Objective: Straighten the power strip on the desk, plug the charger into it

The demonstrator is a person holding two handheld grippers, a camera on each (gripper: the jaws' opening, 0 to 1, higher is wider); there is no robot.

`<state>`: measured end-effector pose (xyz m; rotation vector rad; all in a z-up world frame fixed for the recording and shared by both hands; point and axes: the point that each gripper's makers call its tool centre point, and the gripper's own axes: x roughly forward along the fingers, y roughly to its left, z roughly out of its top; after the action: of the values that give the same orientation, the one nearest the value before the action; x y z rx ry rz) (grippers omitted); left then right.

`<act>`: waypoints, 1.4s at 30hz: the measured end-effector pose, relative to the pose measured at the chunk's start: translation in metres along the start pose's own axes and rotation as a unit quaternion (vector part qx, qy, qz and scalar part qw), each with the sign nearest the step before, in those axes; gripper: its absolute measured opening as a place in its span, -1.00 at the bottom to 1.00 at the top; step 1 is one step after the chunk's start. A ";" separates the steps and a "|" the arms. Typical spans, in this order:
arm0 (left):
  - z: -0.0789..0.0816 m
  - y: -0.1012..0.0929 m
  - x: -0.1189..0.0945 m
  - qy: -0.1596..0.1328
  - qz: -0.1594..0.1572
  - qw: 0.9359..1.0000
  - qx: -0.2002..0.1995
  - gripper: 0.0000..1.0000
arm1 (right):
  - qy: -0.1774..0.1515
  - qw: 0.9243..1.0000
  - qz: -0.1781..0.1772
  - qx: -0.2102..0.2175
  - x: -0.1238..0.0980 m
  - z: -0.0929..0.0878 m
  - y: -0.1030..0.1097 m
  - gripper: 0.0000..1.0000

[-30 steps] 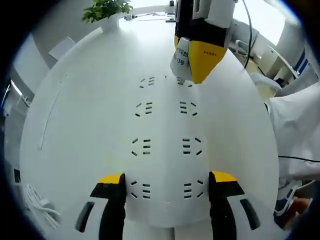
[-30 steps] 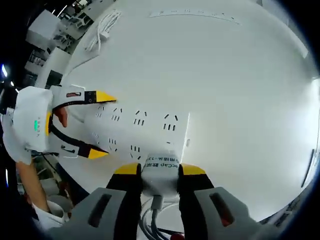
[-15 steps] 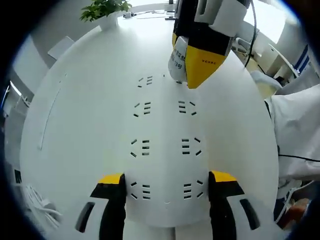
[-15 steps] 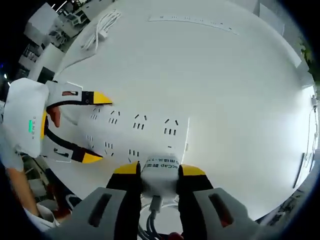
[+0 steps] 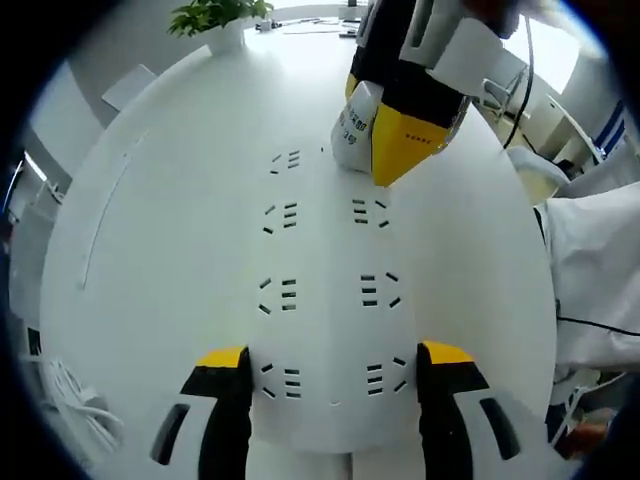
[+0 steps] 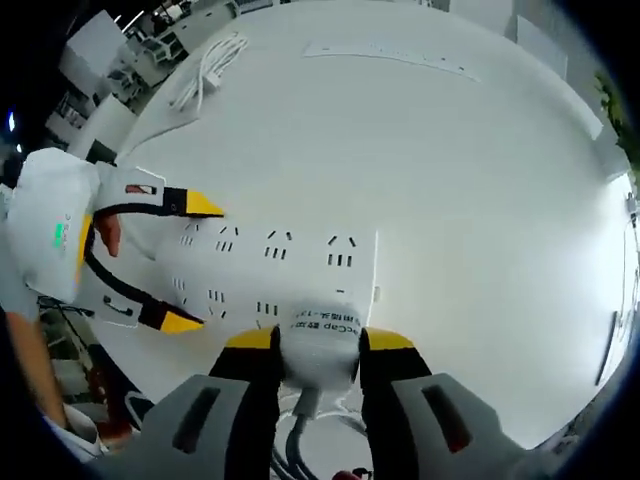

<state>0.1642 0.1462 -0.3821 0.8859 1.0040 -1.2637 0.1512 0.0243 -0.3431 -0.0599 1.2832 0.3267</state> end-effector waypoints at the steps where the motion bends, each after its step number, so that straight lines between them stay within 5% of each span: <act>1: 0.000 0.000 0.000 -0.001 0.000 1.000 0.000 0.35 | -0.006 1.000 0.001 -0.002 -0.004 -0.002 0.001 -0.43; 4: 0.001 0.000 0.000 -0.004 0.000 1.000 0.000 0.35 | -0.010 0.998 0.002 -0.064 -0.018 -0.002 0.000 -0.48; 13: 0.002 0.001 0.000 -0.004 0.000 1.000 0.004 0.35 | 0.028 0.999 0.036 0.006 -0.024 -0.005 0.001 -0.57; 18: 0.003 0.001 0.001 0.001 0.000 1.000 0.015 0.34 | 0.051 0.998 0.028 -0.020 -0.020 0.001 0.000 -0.61; 25: 0.005 0.001 0.002 0.032 0.001 0.999 0.029 0.33 | 0.051 0.997 0.062 0.016 -0.012 0.009 -0.003 -0.59; 31: 0.004 0.002 0.002 0.040 0.001 0.999 0.036 0.34 | 0.075 0.996 0.039 -0.005 -0.007 0.008 -0.005 -0.61; 42: 0.004 0.001 0.003 0.028 0.001 0.999 0.024 0.35 | 0.028 0.999 0.042 -0.004 0.000 0.010 -0.006 -0.48</act>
<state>0.1658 0.1419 -0.3836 0.9621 1.0202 -1.2721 0.1622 0.0210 -0.3413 -0.0225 1.3413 0.4042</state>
